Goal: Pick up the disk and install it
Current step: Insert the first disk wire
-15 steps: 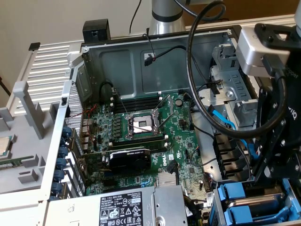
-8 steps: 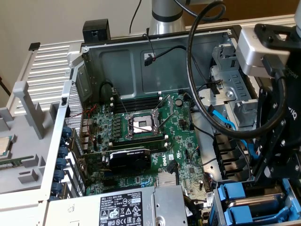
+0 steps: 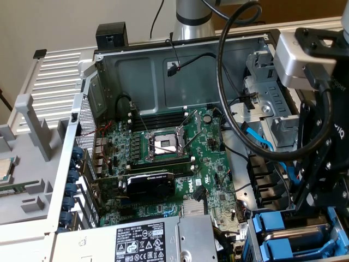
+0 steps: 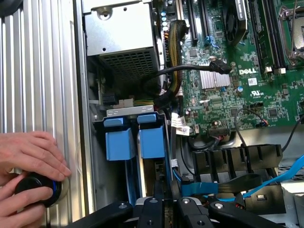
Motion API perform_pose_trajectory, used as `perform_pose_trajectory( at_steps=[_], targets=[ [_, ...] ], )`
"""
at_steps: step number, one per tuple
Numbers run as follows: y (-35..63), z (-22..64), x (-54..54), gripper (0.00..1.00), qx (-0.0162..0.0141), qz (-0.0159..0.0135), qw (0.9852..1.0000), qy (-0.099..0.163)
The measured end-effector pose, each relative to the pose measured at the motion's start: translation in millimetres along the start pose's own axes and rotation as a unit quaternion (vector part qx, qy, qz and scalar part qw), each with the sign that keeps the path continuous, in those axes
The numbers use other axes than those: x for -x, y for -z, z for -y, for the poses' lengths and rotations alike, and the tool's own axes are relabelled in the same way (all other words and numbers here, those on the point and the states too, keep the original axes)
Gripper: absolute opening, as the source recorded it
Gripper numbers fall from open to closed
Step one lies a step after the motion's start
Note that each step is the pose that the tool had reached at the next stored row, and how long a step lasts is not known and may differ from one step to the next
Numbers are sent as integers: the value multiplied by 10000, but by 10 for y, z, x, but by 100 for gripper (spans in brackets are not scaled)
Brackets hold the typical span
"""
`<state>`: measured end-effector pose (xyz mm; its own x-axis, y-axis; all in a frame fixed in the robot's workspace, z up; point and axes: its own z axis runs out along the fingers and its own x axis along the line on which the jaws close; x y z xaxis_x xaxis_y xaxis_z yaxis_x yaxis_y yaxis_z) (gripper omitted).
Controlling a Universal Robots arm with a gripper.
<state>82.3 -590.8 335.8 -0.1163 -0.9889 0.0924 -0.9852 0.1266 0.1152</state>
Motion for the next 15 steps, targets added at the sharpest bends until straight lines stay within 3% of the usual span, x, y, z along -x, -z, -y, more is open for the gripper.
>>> perform_pose_trajectory(
  at_steps=[15],
  targets=[
    [-19, 1, 2, 17, -3, 0, 10000, 7]
  ],
)
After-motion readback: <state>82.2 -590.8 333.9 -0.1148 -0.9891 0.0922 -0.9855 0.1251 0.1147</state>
